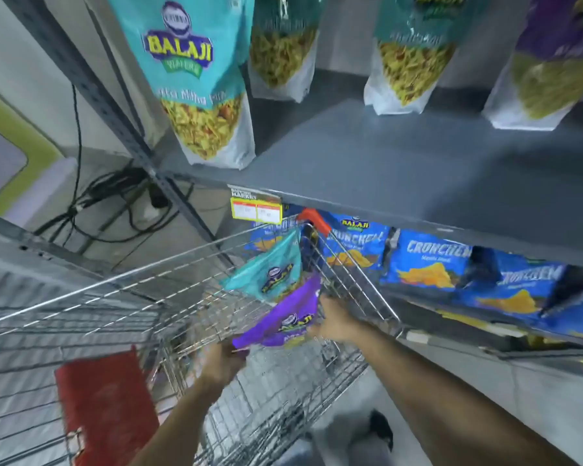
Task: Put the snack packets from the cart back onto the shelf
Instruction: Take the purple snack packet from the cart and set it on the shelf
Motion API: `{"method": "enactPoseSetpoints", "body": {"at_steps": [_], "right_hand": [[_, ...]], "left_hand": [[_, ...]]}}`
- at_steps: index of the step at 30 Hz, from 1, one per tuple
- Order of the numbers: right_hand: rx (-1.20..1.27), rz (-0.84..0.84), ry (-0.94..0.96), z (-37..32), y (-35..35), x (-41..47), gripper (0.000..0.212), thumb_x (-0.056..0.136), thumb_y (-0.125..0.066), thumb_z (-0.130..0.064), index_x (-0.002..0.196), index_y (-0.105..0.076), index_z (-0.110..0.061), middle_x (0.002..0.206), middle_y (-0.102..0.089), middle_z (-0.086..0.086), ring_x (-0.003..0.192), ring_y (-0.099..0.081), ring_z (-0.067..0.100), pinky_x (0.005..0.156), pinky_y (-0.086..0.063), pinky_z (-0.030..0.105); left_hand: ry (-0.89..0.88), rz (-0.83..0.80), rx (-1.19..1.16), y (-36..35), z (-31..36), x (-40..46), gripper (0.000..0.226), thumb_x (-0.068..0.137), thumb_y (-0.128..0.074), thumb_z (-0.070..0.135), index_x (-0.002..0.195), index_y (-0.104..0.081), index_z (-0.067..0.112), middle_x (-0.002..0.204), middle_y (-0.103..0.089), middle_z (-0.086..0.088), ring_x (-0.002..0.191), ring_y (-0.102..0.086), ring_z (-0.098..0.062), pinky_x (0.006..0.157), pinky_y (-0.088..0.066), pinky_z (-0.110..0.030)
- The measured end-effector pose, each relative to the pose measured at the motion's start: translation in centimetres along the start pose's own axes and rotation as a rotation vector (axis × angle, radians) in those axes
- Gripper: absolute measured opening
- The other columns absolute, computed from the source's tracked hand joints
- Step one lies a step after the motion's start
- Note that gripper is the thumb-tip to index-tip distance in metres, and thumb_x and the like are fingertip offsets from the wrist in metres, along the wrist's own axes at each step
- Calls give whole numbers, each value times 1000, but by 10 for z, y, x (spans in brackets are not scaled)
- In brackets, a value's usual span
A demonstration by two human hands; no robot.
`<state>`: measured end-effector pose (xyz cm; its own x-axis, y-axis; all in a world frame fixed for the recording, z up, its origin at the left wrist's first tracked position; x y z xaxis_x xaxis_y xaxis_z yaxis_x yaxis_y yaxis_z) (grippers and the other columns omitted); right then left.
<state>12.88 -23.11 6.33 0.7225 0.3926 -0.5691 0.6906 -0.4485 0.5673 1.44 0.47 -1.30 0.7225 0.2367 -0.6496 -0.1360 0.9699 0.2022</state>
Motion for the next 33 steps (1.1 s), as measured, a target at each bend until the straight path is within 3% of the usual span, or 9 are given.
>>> {"method": "enactPoseSetpoints", "body": {"at_steps": [4, 8, 10, 16, 18, 20, 25, 29, 33], "right_hand": [[136, 55, -50, 5, -13, 21, 15, 86, -69, -10, 74, -63, -14, 77, -58, -1, 76, -54, 11, 54, -38, 12], [244, 154, -93, 13, -23, 26, 28, 85, -69, -8, 60, -57, -16, 63, -56, 4, 69, -49, 13, 57, -33, 25], [298, 209, -88, 11, -14, 20, 30, 85, -70, -9, 59, -57, -16, 58, -53, -2, 56, -43, 8, 52, -34, 20], [392, 349, 122, -3, 51, -32, 47, 77, -69, -55, 85, -71, -9, 79, -73, 18, 66, -61, 29, 67, -53, 40], [381, 448, 188, -13, 83, -59, 39, 80, -73, -43, 79, -71, -4, 64, -68, 10, 56, -54, 13, 61, -51, 36], [373, 513, 251, -24, 117, -87, 44, 80, -72, -46, 76, -70, -3, 55, -62, 9, 56, -43, 5, 55, -46, 34], [379, 674, 312, -22, 203, -146, 80, 68, -57, -82, 87, -70, -5, 90, -67, 37, 61, -56, 31, 73, -53, 59], [421, 826, 305, 6, 274, -191, 73, 72, -63, -70, 87, -69, 1, 78, -69, 33, 70, -44, 12, 68, -50, 56], [460, 964, 308, 60, 336, -200, 79, 68, -69, -70, 87, -67, 6, 89, -64, 42, 78, -48, 16, 71, -50, 56]], "left_hand": [[-65, -21, 7, -34, 18, -9, 41, 72, -75, -10, 105, -67, 12, 99, -72, 5, 91, -65, -7, 88, -53, -30], [-118, 97, -6, -42, 45, -3, 38, 73, -74, 2, 52, -75, 33, 50, -68, 22, 53, -60, 11, 64, -51, -12], [-223, 72, -5, -41, 64, -9, 20, 68, -77, 19, 61, -76, 38, 56, -70, 24, 57, -59, 7, 69, -53, -22], [-433, -1, 47, -31, 154, -51, 26, 80, -69, -5, 105, -67, 3, 82, -73, 16, 73, -67, 13, 68, -52, -9], [-523, -49, 63, -31, 187, -69, 18, 78, -74, 3, 94, -71, 10, 77, -78, 12, 75, -69, 2, 72, -58, -25], [-586, -62, 86, -35, 222, -89, 20, 72, -80, 25, 79, -72, 7, 83, -77, -17, 73, -66, -17, 70, -57, -52], [-754, -162, 172, -75, 307, -109, 55, 70, -78, 52, 90, -70, 2, 92, -67, -39, 78, -58, -22, 74, -51, -71], [-838, -243, 110, -147, 375, -127, 49, 69, -80, 40, 84, -68, -6, 71, -70, -13, 69, -56, -15, 63, -49, -37], [-932, -380, 98, -233, 426, -136, 22, 75, -77, 16, 93, -71, 4, 76, -73, 8, 78, -57, -13, 72, -50, -31]]}}
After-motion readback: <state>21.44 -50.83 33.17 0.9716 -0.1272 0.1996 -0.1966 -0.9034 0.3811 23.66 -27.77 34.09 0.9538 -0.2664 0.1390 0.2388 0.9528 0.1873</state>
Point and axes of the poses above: each hand's wrist, its own x-axis towards the middle knuckle, its own y-axis out of the back of the hand, z = x × y, the point moved 2 cm from there along x, towards the middle knuckle
